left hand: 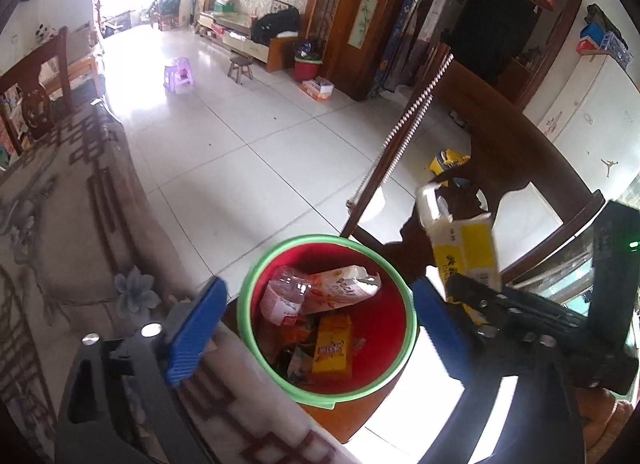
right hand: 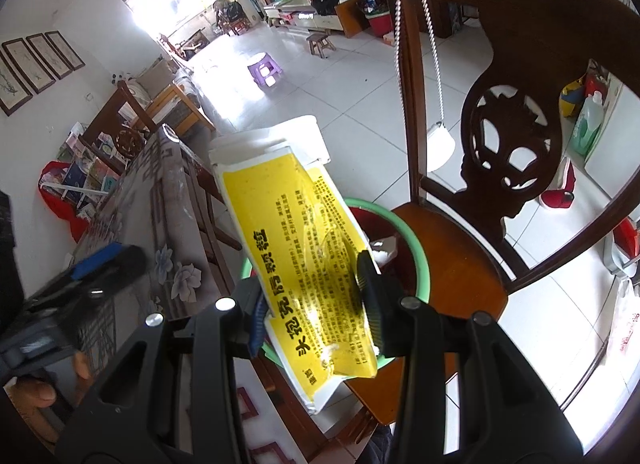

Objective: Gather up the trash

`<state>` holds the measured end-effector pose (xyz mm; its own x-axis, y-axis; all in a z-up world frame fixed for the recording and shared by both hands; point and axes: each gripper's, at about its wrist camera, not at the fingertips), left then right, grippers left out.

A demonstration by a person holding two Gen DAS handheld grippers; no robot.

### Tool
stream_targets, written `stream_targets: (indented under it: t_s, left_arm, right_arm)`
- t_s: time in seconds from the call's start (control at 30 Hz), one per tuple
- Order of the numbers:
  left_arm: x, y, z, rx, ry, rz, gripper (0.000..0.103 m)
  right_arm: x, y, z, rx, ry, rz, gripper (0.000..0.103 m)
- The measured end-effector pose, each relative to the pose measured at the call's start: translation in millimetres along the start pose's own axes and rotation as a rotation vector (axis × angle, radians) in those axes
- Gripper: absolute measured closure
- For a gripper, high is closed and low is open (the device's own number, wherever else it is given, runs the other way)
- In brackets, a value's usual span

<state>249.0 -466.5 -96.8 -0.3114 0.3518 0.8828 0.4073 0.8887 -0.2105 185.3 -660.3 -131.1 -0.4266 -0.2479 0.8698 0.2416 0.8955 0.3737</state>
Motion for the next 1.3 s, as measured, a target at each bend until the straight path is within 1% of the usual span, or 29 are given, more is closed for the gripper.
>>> stream_targets:
  t_s: [0.07,0.13,0.27,0.37,0.47,0.5,0.53,0.6,0.77,0.87,0.93,0.97,1.07,1.2,1.27,1.3]
  left_arm:
    - [10,5,3,0.015,-0.020,-0.015,0.009]
    - [17,10,5,0.030,-0.032,-0.024,0.008]
    - [32,24,12,0.064,-0.059,-0.044,0.008]
    - [38,34,18,0.092,-0.063,-0.049,0.008]
    - [43,43,25,0.115,-0.063,-0.049,0.008]
    - [44,46,28,0.117,-0.064,-0.052,0.008]
    - [46,47,30,0.118,-0.066,-0.054,0.008]
    - [52,51,35,0.118,-0.074,-0.060,0.008]
    - [68,69,51,0.143,-0.100,-0.071,0.008]
    - [79,82,62,0.158,-0.115,-0.077,0.008]
    - [85,91,68,0.166,-0.117,-0.076,0.008]
    - [89,96,72,0.170,-0.117,-0.069,0.008]
    - [100,113,84,0.183,-0.126,-0.055,0.008]
    - [122,131,104,0.182,-0.159,-0.061,0.008]
    - [134,139,113,0.173,-0.184,-0.078,0.008]
    - [143,144,119,0.170,-0.204,-0.094,0.008]
  right_arm:
    - [-7,4,-1,0.011,0.016,0.001,0.064]
    - [-14,10,-2,0.027,0.030,-0.004,0.063]
    - [-18,25,-5,0.068,0.019,-0.006,0.063]
    - [-22,37,-5,0.121,0.007,0.028,0.063]
    - [-29,40,-4,0.128,0.020,0.025,0.063]
    - [-31,41,-4,0.131,0.030,0.025,0.061]
    - [-32,43,-3,0.128,0.035,0.030,0.054]
    - [-30,45,1,0.119,0.016,0.033,0.049]
    - [-24,58,11,0.123,-0.003,0.060,0.044]
    - [-18,71,23,0.120,-0.018,0.069,0.040]
    - [-11,82,33,0.120,-0.034,0.075,0.033]
    - [-8,88,39,0.122,-0.043,0.078,0.032]
    - [1,108,55,0.128,-0.064,0.082,0.025]
    - [18,137,77,0.134,-0.120,0.086,0.018]
    - [31,155,90,0.143,-0.175,0.089,0.014]
    - [40,168,99,0.154,-0.221,0.092,0.009]
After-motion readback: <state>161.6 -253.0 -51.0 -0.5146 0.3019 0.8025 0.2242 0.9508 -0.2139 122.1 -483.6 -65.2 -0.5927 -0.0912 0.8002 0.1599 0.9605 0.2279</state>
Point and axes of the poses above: each gripper's, at about its wrist camera, not at the fingertips, and x roughly against the way its jaws point, y to its left, z to its underside, and after that the axes turned 11 degrees about y, right-handed
